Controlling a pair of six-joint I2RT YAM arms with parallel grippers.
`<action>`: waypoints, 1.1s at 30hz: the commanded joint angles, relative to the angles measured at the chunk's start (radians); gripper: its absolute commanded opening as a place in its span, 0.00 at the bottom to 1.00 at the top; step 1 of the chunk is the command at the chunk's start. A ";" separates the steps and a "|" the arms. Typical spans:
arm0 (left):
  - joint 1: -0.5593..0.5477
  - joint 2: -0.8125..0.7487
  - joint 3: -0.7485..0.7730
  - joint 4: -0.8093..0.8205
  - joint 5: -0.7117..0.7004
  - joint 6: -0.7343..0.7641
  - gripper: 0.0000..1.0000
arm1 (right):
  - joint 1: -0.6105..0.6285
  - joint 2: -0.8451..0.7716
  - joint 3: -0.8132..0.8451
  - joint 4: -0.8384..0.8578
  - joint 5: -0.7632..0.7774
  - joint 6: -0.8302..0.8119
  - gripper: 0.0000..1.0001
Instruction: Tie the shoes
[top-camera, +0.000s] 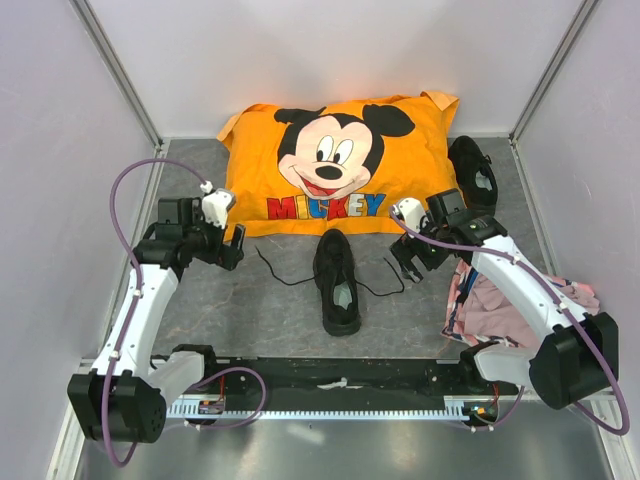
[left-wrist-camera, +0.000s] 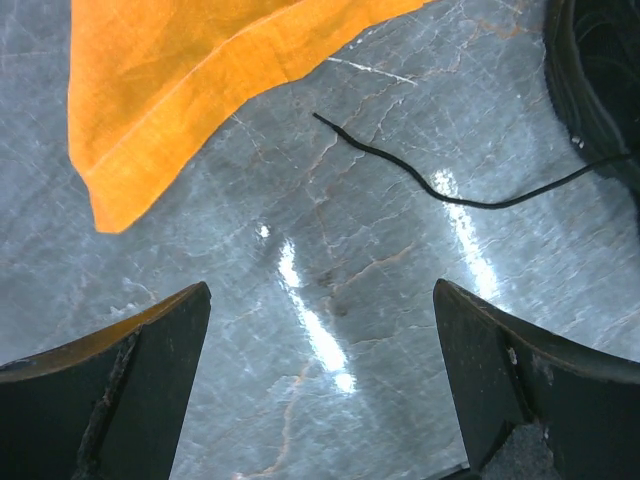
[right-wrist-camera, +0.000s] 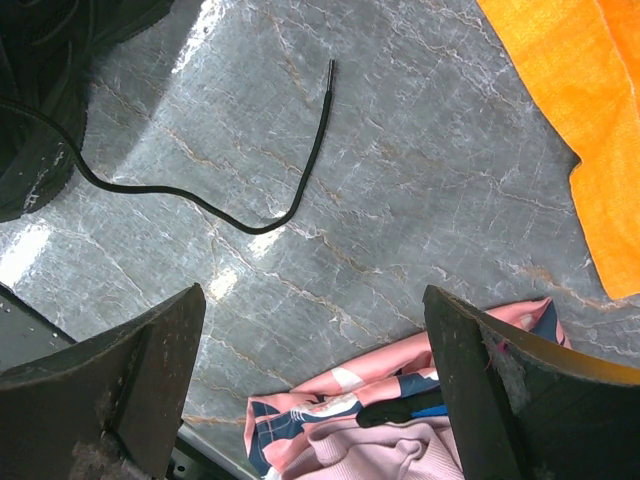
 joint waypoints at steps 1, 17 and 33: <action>-0.001 0.010 0.053 -0.032 0.130 0.255 0.99 | -0.001 0.033 0.011 -0.017 0.012 -0.001 0.98; -0.079 0.234 0.058 -0.099 0.362 0.851 0.89 | 0.000 0.188 0.031 -0.015 0.083 0.071 0.98; -0.153 0.242 -0.083 0.191 -0.119 -0.525 0.72 | 0.000 0.238 -0.013 0.169 0.122 0.203 0.86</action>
